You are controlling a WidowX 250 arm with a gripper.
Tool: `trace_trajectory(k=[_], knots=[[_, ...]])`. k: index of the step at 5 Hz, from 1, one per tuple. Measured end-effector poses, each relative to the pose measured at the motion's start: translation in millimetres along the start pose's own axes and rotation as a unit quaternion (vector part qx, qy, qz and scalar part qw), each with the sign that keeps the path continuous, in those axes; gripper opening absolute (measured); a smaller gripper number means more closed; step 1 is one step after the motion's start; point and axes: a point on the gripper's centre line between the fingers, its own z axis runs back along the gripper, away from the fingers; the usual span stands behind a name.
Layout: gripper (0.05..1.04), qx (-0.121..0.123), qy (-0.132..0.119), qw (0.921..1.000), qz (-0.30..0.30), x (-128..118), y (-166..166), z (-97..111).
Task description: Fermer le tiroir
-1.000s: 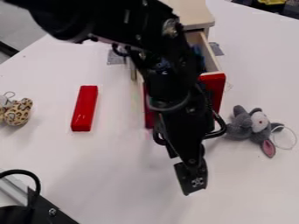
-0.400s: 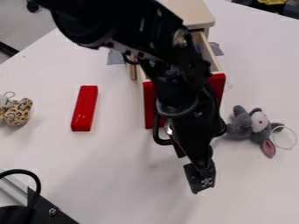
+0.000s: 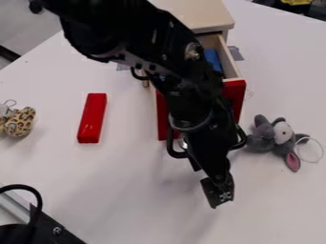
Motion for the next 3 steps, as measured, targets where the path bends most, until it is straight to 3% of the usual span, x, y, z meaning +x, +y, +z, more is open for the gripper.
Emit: trace_trajectory(k=[1, 3], knots=[[0.999, 0.001, -0.005, 0.9999, 0.015, 1, 12, -4], [0.999, 0.027, -0.053, 0.9938, 0.094, 7, 56, 19]])
